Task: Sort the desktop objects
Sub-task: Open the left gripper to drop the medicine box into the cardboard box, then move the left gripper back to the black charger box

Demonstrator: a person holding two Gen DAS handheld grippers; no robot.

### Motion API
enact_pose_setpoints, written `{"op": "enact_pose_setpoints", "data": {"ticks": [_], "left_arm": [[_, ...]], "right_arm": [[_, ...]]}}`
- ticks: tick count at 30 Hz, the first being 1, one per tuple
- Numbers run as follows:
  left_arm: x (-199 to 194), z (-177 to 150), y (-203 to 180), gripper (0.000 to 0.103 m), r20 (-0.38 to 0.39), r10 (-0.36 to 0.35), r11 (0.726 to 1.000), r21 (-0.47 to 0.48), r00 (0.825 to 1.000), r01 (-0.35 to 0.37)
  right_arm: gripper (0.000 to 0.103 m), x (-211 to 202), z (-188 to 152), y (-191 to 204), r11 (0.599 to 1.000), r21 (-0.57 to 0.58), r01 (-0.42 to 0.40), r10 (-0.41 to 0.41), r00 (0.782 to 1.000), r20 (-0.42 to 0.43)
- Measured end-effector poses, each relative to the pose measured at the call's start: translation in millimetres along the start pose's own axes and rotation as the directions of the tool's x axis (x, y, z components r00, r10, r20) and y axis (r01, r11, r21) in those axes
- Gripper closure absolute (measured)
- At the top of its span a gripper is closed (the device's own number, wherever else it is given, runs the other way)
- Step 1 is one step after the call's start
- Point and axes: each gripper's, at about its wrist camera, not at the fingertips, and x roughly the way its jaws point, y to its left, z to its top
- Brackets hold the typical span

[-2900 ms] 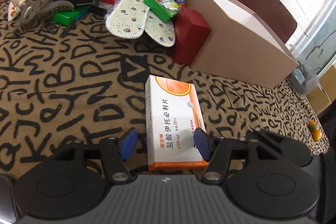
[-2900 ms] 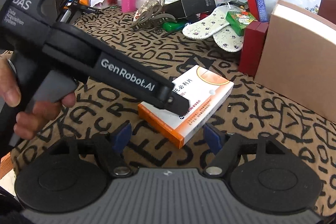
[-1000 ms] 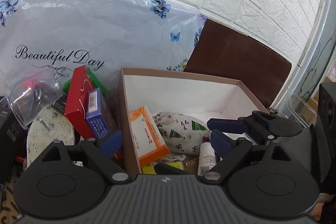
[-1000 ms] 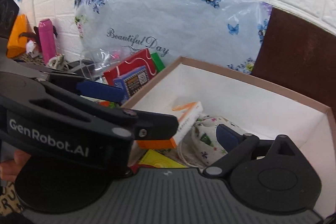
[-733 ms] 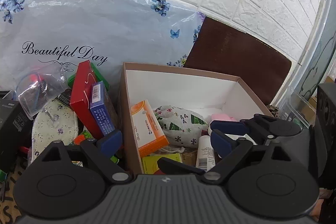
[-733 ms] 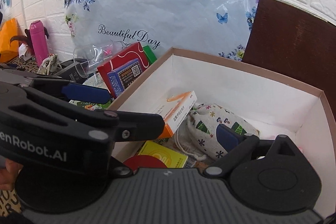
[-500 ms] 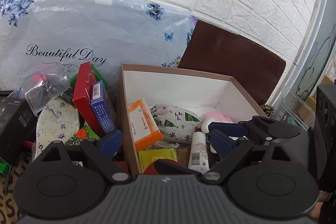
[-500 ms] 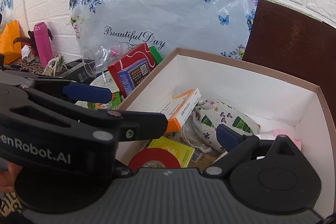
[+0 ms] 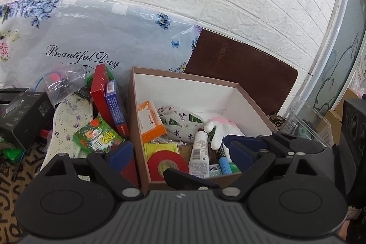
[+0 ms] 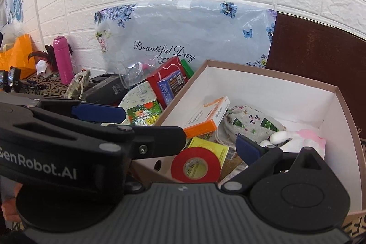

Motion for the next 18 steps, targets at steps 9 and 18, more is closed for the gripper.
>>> {"op": "enact_pose_setpoints", "data": {"ticks": [9, 18], "left_arm": [[-33, -30, 6, 0.009, 0.017, 0.036, 0.999, -0.039, 0.999, -0.035], [-57, -54, 18, 0.009, 0.042, 0.073, 0.993, -0.092, 0.997, -0.068]], "right_arm": [[0.006, -20, -20, 35, 0.998, -0.029, 0.062, -0.063, 0.998, -0.021], [0.006, -27, -35, 60, 1.0, -0.022, 0.014, -0.015, 0.999, -0.035]]}}
